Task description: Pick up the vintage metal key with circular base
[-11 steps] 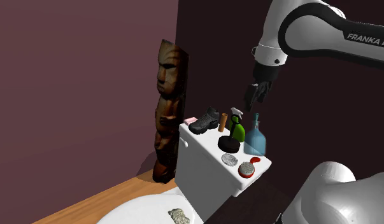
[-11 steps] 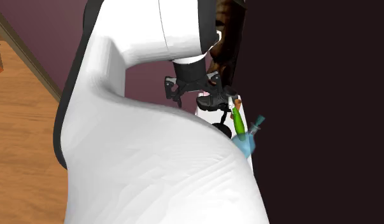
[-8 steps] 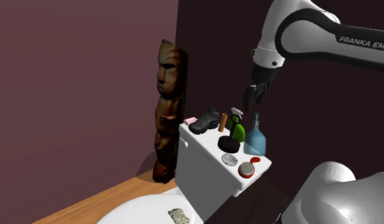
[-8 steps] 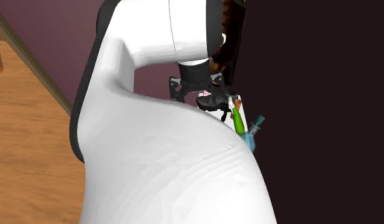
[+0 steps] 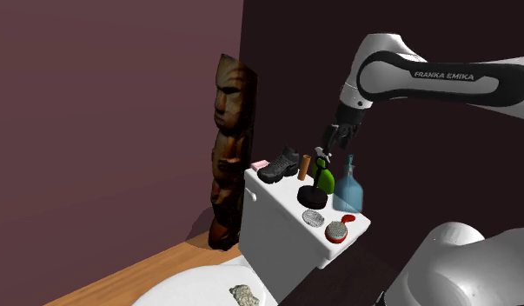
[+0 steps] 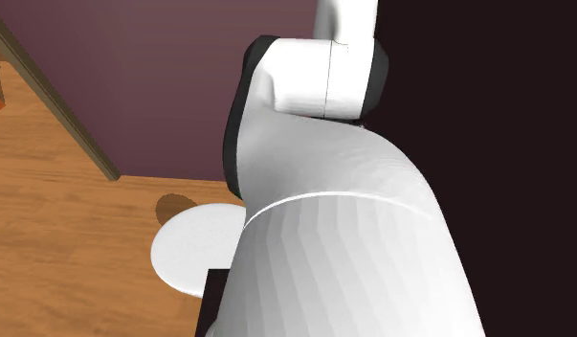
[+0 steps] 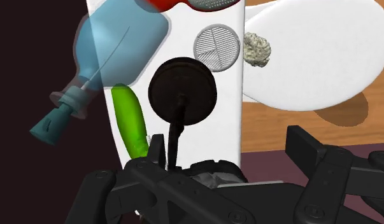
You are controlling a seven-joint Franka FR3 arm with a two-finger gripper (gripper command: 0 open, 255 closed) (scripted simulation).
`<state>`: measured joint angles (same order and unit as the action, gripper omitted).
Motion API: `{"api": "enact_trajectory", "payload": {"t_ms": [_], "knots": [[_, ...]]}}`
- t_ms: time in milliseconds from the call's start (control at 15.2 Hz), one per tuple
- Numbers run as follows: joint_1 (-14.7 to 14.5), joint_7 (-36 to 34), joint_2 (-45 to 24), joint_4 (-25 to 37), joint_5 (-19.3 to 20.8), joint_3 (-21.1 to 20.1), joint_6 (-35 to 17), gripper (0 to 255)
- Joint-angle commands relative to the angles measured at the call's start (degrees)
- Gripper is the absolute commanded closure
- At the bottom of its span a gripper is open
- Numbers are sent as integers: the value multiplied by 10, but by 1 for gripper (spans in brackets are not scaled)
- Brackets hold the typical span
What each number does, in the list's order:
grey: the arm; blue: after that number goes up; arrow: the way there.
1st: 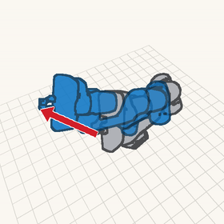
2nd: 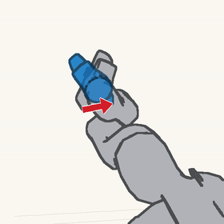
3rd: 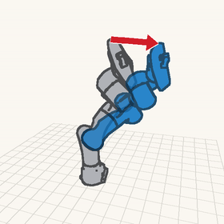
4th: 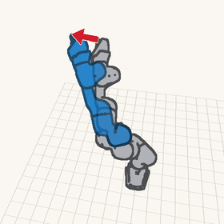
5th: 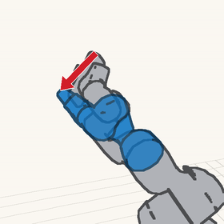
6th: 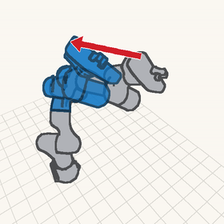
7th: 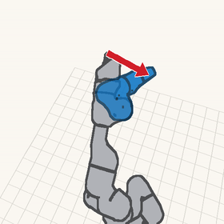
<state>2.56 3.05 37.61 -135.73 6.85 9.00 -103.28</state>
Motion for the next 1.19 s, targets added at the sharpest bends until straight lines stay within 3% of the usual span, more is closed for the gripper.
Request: {"api": "enact_trajectory", "payload": {"t_ms": [0, 264, 858, 924, 1122], "knots": [[7, 4, -13, -17, -4, 21, -41, 0], [16, 21, -65, -26, -19, 65, -116, 0], [17, 24, -77, -75, -17, 72, -178, 0], [17, 24, -77, -75, -17, 72, -178, 255], [17, 24, -78, -75, -17, 72, -178, 255]]}}
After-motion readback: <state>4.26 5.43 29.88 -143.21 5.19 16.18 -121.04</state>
